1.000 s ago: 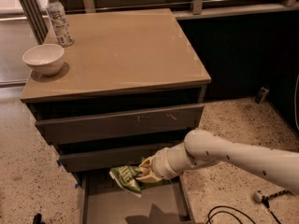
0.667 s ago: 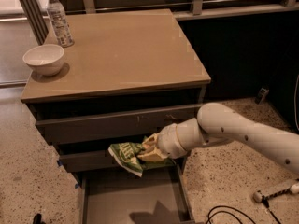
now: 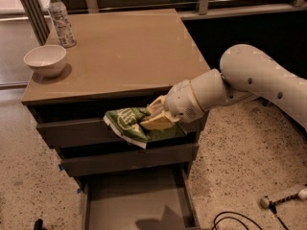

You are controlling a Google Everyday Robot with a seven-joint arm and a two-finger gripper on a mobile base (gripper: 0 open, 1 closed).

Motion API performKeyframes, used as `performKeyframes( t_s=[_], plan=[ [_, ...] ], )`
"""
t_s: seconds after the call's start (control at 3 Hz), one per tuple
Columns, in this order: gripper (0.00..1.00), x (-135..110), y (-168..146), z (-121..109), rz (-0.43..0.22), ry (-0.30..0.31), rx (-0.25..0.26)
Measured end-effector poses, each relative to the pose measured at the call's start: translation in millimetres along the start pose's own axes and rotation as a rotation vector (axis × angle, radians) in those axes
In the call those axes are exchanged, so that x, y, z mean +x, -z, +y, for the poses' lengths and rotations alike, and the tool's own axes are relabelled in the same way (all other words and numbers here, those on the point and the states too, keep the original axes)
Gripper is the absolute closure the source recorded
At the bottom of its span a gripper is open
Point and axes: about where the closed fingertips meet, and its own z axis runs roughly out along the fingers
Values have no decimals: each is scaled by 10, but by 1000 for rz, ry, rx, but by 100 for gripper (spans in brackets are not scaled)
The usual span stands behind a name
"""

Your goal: Pick green jalapeno chip bag from bottom drawer and place on counter

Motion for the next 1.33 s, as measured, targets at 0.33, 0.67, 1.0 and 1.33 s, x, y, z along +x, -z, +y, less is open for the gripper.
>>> performKeyframes(
  t_s=[0.33, 0.67, 1.0, 1.33],
  plan=[
    [100, -2, 1, 0, 0, 0, 0],
    [100, -354, 210, -81, 1, 35, 27],
    [100, -995, 521, -357, 4, 114, 87],
    [100, -992, 512, -358, 8, 113, 89]
  ],
)
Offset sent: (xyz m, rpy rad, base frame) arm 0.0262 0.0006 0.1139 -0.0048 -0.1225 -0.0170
